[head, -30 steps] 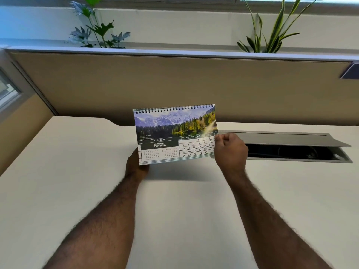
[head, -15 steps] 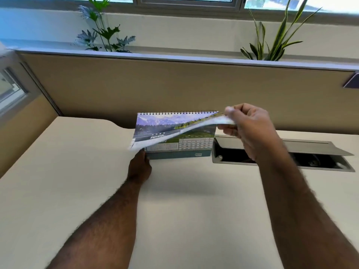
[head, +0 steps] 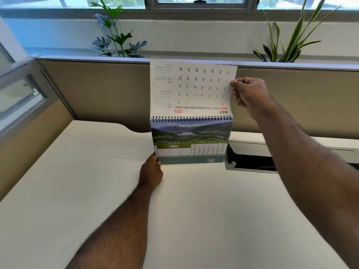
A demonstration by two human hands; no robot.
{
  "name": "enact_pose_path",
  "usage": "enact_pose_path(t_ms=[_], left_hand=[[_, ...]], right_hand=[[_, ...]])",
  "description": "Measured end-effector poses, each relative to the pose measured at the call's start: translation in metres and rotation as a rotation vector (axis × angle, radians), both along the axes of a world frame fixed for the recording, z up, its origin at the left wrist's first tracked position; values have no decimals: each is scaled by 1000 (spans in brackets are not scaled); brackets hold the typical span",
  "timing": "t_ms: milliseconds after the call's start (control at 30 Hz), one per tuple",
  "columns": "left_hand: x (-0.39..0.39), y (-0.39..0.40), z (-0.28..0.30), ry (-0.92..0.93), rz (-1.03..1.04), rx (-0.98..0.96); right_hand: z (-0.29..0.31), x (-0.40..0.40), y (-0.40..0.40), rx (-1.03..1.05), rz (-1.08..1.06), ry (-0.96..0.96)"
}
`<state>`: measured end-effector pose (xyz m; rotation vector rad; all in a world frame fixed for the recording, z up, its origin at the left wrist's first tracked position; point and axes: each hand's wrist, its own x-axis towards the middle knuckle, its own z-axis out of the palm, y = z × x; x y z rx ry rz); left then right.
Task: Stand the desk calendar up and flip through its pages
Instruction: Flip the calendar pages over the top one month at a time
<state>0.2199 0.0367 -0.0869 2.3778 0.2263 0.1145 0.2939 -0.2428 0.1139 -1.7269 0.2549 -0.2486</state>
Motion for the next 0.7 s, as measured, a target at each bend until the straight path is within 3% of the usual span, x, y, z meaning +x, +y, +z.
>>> enact_pose_path(t_ms=[233,400,533,633,700], left_hand=[[0,0,1,-8,-5,1],[0,0,1,-9,-11,7],[0,1,0,-3,-12,17],[0,0,0,2,-13,7],[0,0,1,2,-13,3]], right_hand=[[-55,26,-3,-25,110,558],[-100,11,1,-18,61,764],[-116,1,2,106,-40,720],[-126,-3,4,118,-248,467],[-136,-13,6,3,-400,276]])
